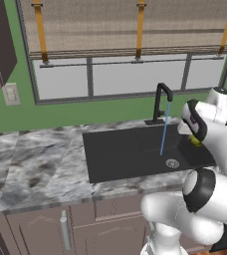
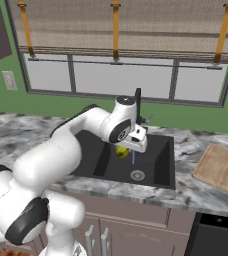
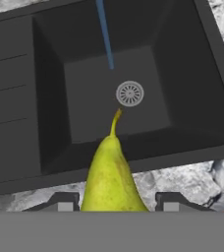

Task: Pick the pear from the sink and place it on the cutting board to airdry. Then turn off the sink faucet.

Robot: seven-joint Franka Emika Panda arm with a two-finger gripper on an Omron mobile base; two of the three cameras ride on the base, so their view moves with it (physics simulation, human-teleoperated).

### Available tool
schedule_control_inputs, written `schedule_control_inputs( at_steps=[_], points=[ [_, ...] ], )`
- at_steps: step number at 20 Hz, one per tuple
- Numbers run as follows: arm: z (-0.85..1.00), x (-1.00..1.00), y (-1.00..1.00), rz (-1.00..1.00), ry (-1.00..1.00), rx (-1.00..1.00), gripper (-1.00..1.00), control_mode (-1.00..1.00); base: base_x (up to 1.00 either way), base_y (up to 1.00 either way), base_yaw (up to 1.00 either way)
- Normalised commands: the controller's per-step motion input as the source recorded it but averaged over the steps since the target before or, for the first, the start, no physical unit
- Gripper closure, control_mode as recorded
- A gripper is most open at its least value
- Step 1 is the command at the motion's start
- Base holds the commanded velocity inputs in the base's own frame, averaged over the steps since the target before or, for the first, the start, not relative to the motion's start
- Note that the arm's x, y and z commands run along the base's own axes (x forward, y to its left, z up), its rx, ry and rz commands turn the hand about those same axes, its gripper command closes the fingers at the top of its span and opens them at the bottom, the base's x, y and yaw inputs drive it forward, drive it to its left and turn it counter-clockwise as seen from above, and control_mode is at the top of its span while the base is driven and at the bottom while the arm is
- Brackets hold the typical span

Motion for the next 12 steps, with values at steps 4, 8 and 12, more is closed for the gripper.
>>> schedule_control_inputs(
  at_steps=[4, 8, 12],
  points=[
    [0.36, -0.57, 0.00, 0.00, -0.01, -0.03, 1.00, -1.00, 0.00, 0.00, 0.00],
    [0.41, -0.46, 0.00, 0.00, 0.00, -0.02, 1.00, -1.00, 0.00, 0.00, 0.00],
    [0.44, -0.34, 0.00, 0.00, 0.00, 0.00, 1.00, -1.00, 0.00, 0.00, 0.00]
  ],
)
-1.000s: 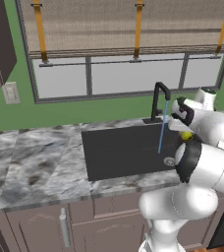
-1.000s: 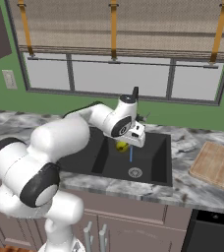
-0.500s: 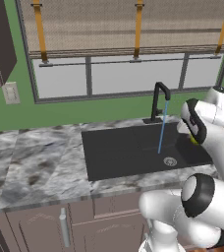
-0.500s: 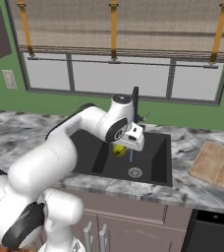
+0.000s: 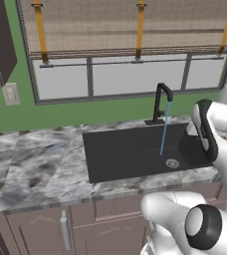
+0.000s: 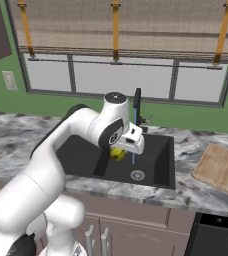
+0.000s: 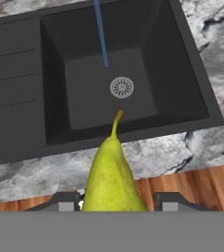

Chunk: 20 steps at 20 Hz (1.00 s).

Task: Pick the pear from the sink and place it on the cutting board to airdry. Then turn off the sink faucet.

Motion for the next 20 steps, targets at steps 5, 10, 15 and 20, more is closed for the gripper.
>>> schedule_control_inputs(
  at_steps=[5, 10, 15, 20],
  points=[
    [0.23, -0.29, 0.00, 0.00, 0.00, 0.00, 1.00, -1.00, 0.00, 0.00, 0.00],
    [0.00, -0.35, 0.00, 0.00, 0.00, 0.00, 1.00, -1.00, 0.00, 0.00, 0.00],
    [0.00, -0.41, 0.00, 0.00, 0.00, 0.00, 1.00, -1.00, 0.00, 0.00, 0.00],
    [-0.07, -0.33, -0.01, 0.00, 0.00, 0.00, 1.00, -1.00, 0.00, 0.00, 0.00]
  ],
)
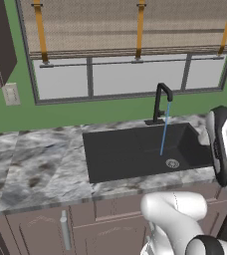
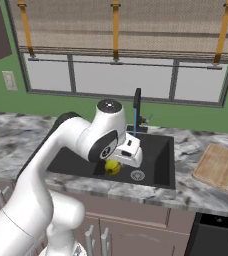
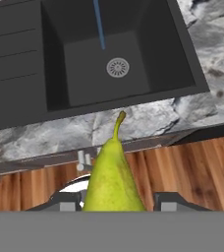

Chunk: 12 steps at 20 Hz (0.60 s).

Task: Pick the pear from the sink and place it on the cutting board to airdry. Then turn off the sink faucet.

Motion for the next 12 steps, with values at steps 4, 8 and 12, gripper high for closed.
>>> schedule_control_inputs(
  at_steps=[4, 8, 12],
  points=[
    [-0.07, -0.22, -0.26, 0.00, -0.03, 0.00, 1.00, -1.00, 0.00, 0.00, 0.00],
    [0.00, -0.13, -0.42, 0.00, -0.03, 0.00, 1.00, -1.00, 0.00, 0.00, 0.00],
    [0.00, -0.01, -0.47, 0.00, -0.03, 0.00, 1.00, -1.00, 0.00, 0.00, 0.00]
  ],
)
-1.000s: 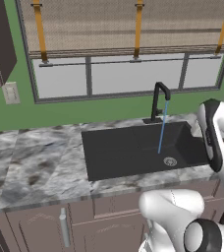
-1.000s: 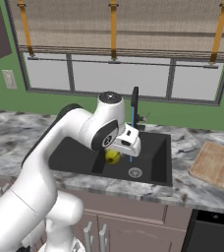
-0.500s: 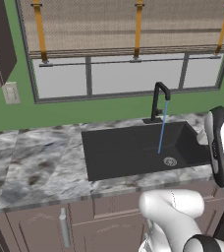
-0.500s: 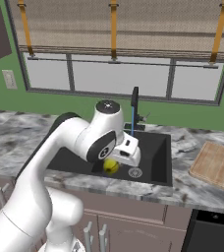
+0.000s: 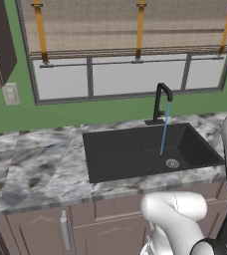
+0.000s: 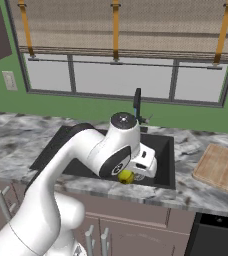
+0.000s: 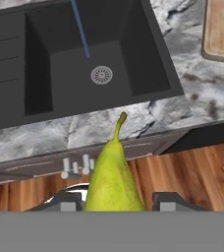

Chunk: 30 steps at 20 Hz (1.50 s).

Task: Pick the pear from the sink and place it on the cutting board to airdry. Then turn off the sink faucet.

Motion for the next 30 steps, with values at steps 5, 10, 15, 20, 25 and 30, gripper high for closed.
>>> schedule_control_inputs(
  at_steps=[5, 10, 15, 20, 25, 30],
  points=[
    [0.00, 0.00, -0.51, 0.00, -0.06, -0.02, 1.00, -1.00, 0.00, 0.00, 0.00],
    [0.00, 0.01, -0.47, 0.00, -0.03, -0.03, 1.00, -1.00, 0.00, 0.00, 0.00],
    [0.00, 0.12, -0.41, 0.00, 0.00, -0.02, 1.00, -1.00, 0.00, 0.00, 0.00],
    [0.00, 0.24, -0.40, 0.00, 0.00, -0.01, 1.00, -1.00, 0.00, 0.00, 0.00],
    [0.00, 0.25, -0.41, 0.00, 0.00, -0.03, 1.00, -1.00, 0.00, 0.00, 0.00],
    [0.00, 0.23, -0.36, 0.00, -0.01, -0.03, 1.00, -1.00, 0.00, 0.00, 0.00]
  ],
)
